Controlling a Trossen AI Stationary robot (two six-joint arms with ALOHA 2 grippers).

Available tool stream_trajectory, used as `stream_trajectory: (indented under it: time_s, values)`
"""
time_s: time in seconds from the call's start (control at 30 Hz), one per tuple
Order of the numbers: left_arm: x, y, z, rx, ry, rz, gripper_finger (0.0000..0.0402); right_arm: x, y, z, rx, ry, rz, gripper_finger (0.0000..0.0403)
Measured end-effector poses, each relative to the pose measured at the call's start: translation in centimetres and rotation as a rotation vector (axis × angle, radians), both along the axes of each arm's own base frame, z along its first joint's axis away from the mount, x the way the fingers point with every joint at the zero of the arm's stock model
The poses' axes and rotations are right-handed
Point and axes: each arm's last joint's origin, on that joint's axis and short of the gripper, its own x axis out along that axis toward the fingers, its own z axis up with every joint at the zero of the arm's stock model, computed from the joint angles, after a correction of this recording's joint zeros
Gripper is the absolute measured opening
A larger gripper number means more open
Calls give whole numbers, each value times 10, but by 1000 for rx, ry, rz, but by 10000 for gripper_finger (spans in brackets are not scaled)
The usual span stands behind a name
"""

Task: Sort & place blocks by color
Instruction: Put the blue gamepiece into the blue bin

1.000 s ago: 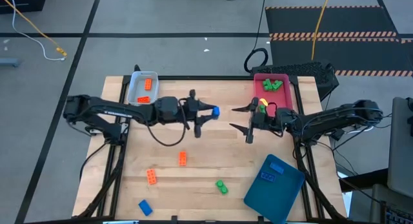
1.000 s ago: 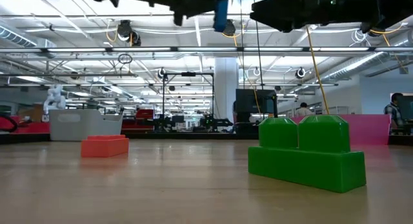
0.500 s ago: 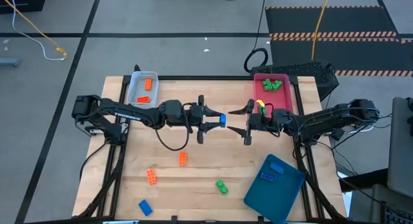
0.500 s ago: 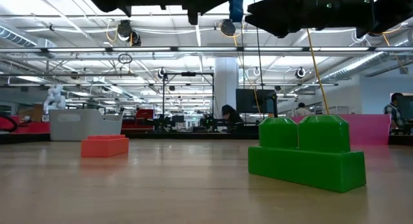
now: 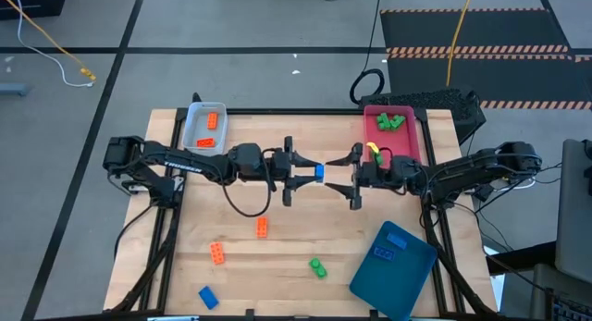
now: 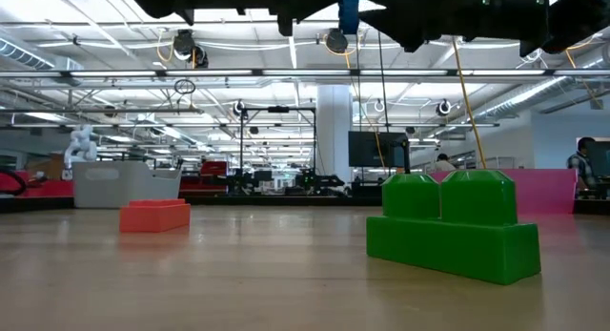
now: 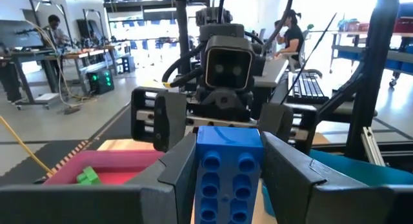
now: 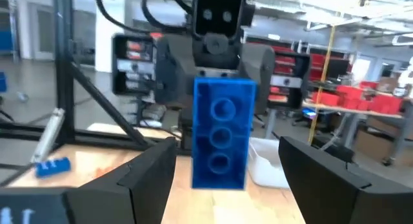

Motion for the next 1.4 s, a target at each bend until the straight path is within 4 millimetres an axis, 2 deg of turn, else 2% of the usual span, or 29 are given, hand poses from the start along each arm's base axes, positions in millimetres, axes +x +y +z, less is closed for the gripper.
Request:
stream_trajectory:
  time_s: [0.2,0.73,0.9,1.07,1.23,1.33,1.4]
  values:
    - [0,0,0,10,-1,0,147,4,1,5,12,-15,40,270]
    - [0,-3,1,19,-8,-8,147,24,0,-2,-14,9,23,267]
    - [0,-5,0,25,-4,-13,147,24,0,-2,-29,10,-3,223]
    - [0,-4,-1,34,11,-10,150,24,0,-4,-77,36,-6,127]
    - [0,-3,-3,35,35,24,182,23,0,-9,-101,118,-12,127]
    - [-4,-1,5,57,16,58,208,19,-1,-16,-103,222,-34,127]
    - [-9,1,11,66,15,67,222,15,-1,-13,-100,244,-52,127]
